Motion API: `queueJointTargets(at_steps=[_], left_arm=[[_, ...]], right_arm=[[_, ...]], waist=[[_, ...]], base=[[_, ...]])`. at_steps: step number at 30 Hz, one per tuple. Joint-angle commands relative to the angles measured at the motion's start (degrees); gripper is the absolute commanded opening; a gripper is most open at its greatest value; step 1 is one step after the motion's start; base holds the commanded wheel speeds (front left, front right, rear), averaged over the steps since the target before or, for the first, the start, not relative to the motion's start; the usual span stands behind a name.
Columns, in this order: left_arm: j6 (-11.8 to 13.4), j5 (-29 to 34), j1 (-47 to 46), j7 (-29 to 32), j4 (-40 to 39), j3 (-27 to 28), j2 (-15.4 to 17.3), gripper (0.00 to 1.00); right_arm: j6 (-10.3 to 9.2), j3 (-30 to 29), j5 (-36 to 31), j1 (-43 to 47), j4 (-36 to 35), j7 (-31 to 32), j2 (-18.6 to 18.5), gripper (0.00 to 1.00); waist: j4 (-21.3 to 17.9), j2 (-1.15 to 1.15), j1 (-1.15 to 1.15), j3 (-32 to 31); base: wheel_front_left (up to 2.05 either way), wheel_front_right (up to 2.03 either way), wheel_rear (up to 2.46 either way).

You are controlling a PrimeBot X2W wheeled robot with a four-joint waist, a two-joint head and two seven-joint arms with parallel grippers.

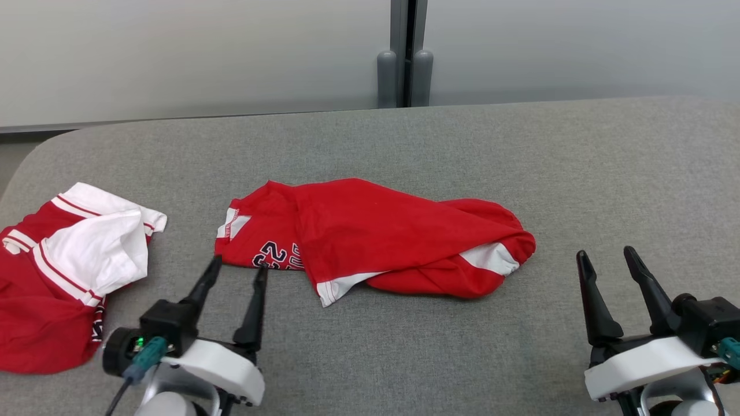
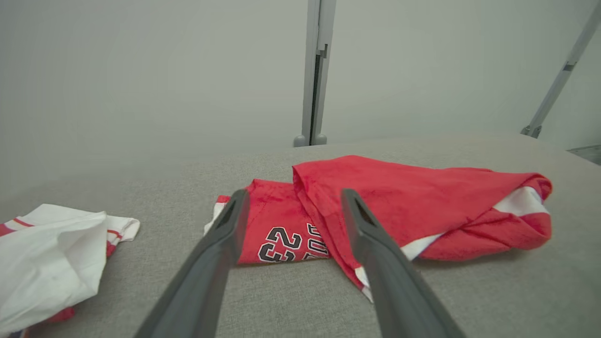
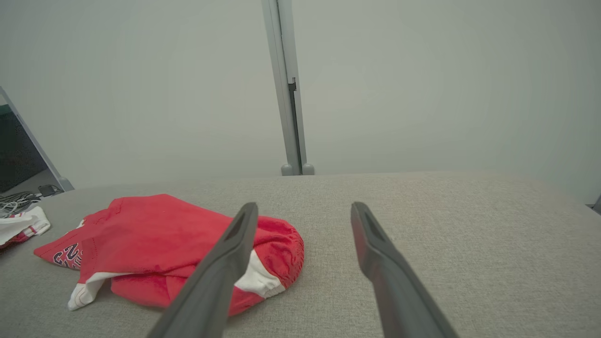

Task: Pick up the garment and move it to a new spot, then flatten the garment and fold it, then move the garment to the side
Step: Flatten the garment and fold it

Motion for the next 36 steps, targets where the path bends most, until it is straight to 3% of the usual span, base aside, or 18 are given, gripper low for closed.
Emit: queueJointTargets(at_steps=[1,9,16,17,19,26,31,36], left_arm=[[-0.92,0.73,-1.51,1.2,0.47,-1.68,-0.68,1.0],[-4.46,1.29,-5.49,6.22,6.83,-8.33,-4.72,1.0],[-4.88,-0.89,-9.49,6.75,17.03,-7.85,-7.06,1.0],[-5.28,-1.28,-9.94,6.62,17.86,-7.73,-7.11,0.56],[-5.74,-1.55,-10.73,5.81,19.16,-7.63,-7.16,0.0],[-5.73,-0.36,-12.62,0.7,17.05,-7.28,-6.4,0.0],[-4.39,0.69,-10.54,0.69,7.9,-7.55,-4.57,0.0],[-2.86,1.79,-7.77,4.44,-4.35,-8.38,-2.1,0.0]], right_arm=[[0.0,0.43,0.2,-0.96,-0.21,0.15,-0.21,1.0],[0.0,2.43,0.74,-3.1,0.31,-0.3,-0.3,1.0],[0.0,2.82,1.61,-4.93,1.91,-1.73,-0.12,1.0],[0.0,2.8,1.68,-5.05,2.1,-1.9,-0.09,1.0],[0.0,2.76,1.72,-5.51,2.45,-2.18,-0.02,1.0],[0.0,1.77,1.43,-6.03,3.02,-2.79,0.15,1.0],[0.0,0.34,1.16,-5.84,3.02,-3.02,0.09,1.0],[0.0,-0.42,1.23,-5.58,2.92,-3.03,0.25,1.0]], waist=[[-0.11,0.0,0.0,1.07],[-2.02,0.0,0.0,4.98],[-4.22,0.0,0.0,8.08],[-4.36,0.0,0.0,8.31],[-4.53,0.0,0.0,8.76],[-3.68,0.0,0.0,9.41],[-1.85,0.0,0.0,9.04],[0.26,0.0,0.0,8.32]], base=[[0.0,0.0,0.0],[0.0,0.0,0.0],[0.0,0.0,0.0],[0.0,0.0,0.0],[0.0,0.0,0.0],[0.0,0.0,0.0],[0.0,0.0,0.0],[0.0,0.0,0.0]])
